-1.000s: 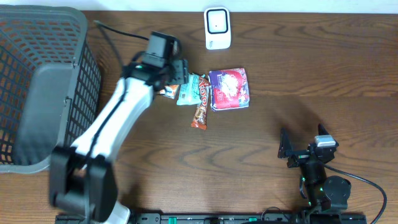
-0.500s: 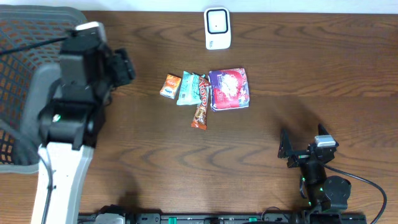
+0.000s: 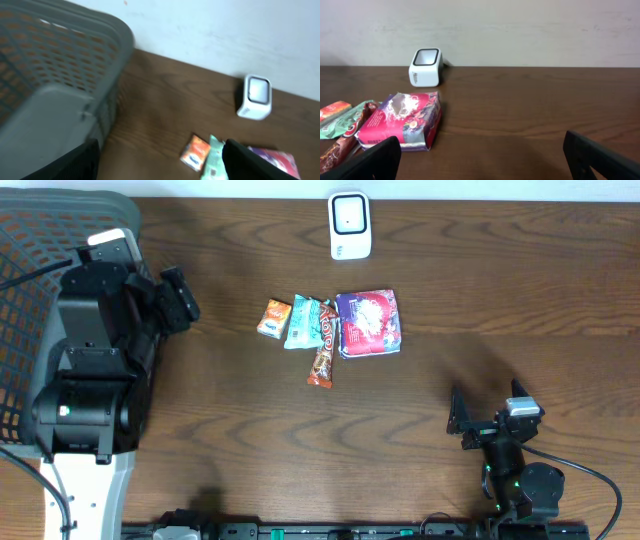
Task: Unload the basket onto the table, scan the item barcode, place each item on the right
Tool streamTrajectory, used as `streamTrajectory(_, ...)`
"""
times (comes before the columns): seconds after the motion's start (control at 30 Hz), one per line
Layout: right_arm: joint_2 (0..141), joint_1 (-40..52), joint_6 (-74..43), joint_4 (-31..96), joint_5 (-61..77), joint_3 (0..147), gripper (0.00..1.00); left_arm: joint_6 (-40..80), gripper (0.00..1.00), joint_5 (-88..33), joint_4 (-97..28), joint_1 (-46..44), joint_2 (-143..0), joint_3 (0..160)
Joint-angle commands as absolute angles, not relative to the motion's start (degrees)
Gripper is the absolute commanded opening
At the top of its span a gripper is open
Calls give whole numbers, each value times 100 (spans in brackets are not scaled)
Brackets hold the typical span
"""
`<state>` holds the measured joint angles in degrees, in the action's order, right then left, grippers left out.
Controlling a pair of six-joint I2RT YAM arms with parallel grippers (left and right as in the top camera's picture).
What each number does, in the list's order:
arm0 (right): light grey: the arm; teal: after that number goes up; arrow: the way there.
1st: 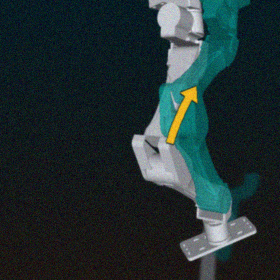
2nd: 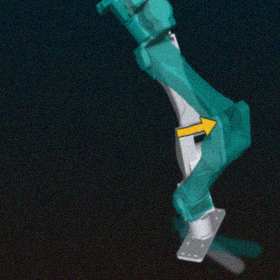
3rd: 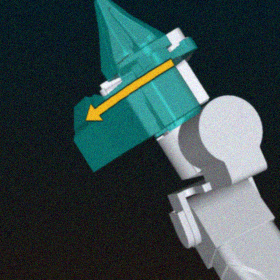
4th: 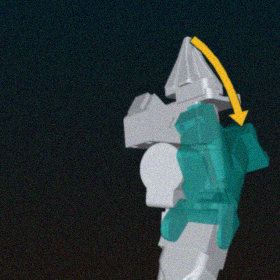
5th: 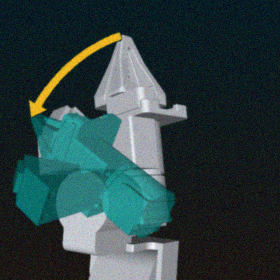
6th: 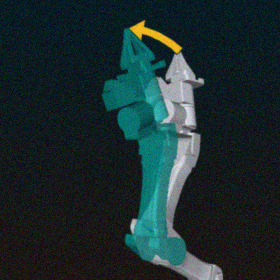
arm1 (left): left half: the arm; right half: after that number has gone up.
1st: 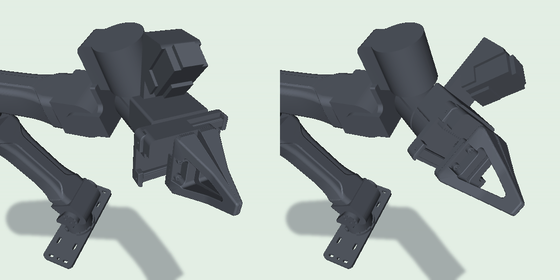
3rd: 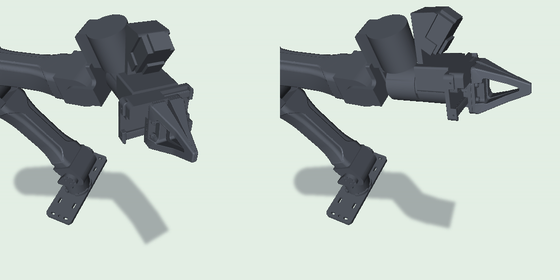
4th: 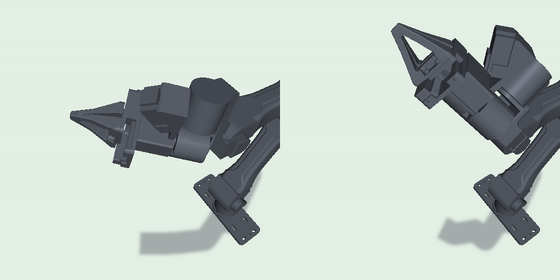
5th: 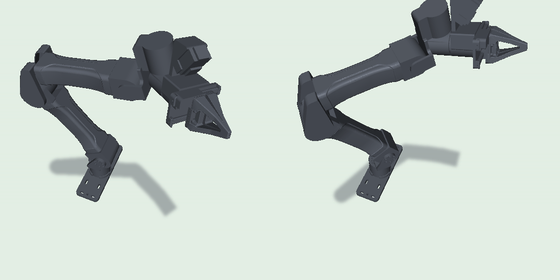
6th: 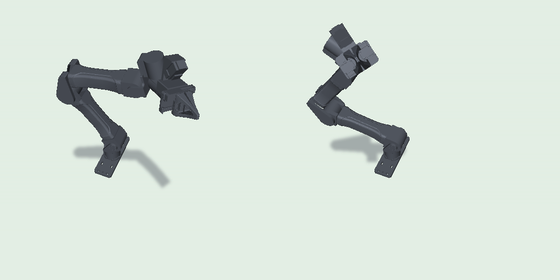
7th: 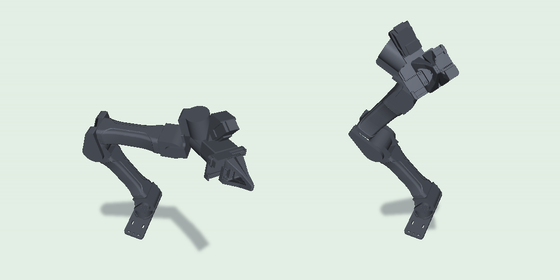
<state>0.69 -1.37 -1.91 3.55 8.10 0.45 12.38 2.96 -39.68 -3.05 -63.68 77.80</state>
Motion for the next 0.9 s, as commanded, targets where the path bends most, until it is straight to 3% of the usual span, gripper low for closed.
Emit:
streamTrajectory(0.0, 38, -217, -228, 366, 805, 32, 99, 1201, 78, -729, -3979, -281, -6525, 7898)
streamTrajectory(0.2, 38, -217, -228, 366, 805, 32, 99, 21, 81, -2080, -3990, -296, -6943, 7898)
streamTrajectory(0.4, 38, -217, -228, 366, 805, 32, 99, -62, 84, -2110, -4007, -296, -7345, 7898)
streamTrajectory(0.6, 38, -217, -228, 366, 805, 32, 99, -1002, 92, -2469, -4108, -296, -7618, 7898)
streamTrajectory(0.87, 38, -217, -228, 366, 805, 32, 99, -1050, 93, -2624, -4018, -777, -7856, 7898)
